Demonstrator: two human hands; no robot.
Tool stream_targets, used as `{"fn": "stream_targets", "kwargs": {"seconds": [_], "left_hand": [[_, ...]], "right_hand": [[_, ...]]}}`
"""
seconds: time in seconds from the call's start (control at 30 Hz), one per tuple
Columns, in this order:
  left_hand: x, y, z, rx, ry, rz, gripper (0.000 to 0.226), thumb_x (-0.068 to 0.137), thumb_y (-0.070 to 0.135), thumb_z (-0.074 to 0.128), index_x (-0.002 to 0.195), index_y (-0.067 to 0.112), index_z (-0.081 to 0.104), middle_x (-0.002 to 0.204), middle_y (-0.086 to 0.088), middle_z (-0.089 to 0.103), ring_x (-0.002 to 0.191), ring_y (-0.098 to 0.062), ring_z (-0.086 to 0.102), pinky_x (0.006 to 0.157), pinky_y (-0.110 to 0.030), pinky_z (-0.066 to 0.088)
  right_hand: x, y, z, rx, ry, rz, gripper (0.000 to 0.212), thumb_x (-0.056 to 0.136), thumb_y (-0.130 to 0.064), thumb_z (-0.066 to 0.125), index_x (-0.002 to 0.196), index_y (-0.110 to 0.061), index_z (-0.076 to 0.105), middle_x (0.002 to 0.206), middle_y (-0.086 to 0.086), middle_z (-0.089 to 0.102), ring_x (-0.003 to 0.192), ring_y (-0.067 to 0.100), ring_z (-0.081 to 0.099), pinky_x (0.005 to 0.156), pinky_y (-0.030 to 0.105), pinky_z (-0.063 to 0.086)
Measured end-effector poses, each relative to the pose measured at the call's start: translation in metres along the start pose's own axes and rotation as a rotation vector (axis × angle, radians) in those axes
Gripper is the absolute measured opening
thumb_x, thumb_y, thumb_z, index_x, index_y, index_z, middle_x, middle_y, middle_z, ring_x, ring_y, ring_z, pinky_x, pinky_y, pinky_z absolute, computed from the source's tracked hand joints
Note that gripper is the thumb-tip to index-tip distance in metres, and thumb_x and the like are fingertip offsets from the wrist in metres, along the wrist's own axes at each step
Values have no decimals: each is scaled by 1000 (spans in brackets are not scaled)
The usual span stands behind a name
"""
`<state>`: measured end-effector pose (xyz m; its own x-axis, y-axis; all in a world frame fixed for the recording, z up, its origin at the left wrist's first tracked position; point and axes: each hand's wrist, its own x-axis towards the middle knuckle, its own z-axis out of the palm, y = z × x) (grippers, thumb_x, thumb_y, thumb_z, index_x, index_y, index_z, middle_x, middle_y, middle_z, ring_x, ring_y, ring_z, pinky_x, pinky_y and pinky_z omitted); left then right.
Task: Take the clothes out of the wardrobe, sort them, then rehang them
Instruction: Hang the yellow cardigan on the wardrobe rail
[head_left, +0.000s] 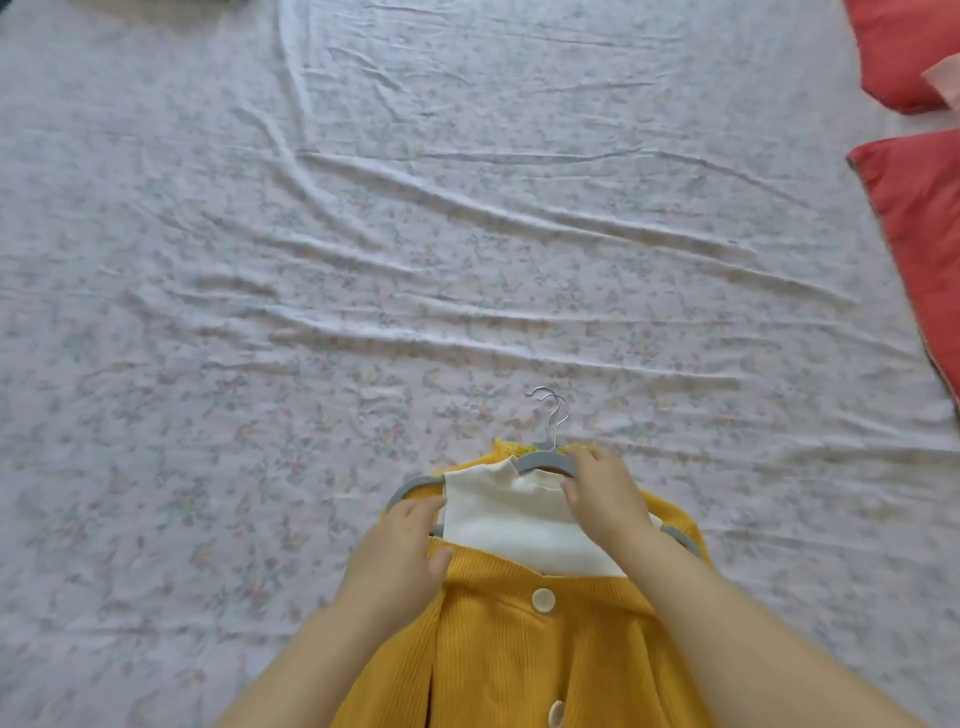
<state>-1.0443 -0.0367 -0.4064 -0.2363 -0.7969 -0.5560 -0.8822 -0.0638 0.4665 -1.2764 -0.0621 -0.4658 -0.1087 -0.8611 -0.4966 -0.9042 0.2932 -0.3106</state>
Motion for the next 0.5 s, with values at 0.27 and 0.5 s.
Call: {"fn": "stream_targets", "kwargs": {"seconds": [0.27,0.5], "left_hand": [[45,-14,40,-32,-11,-25,54,93,33,49,143,24,28,144,6,34,126,-12,40,101,-29,37],[23,-1,32,-94,100,87,54,94,29,49,143,23,28,142,8,35,130,-8,33,106,-24,31]], "right_hand": [[53,23,45,-147,106,22,24,93,-18,46,116,-14,53,118,4,52,108,24,47,83,33,35],[7,17,20,53,278,-43,25,90,-15,52,115,-14,53,105,5,62,90,31,57,64,35,38]]}}
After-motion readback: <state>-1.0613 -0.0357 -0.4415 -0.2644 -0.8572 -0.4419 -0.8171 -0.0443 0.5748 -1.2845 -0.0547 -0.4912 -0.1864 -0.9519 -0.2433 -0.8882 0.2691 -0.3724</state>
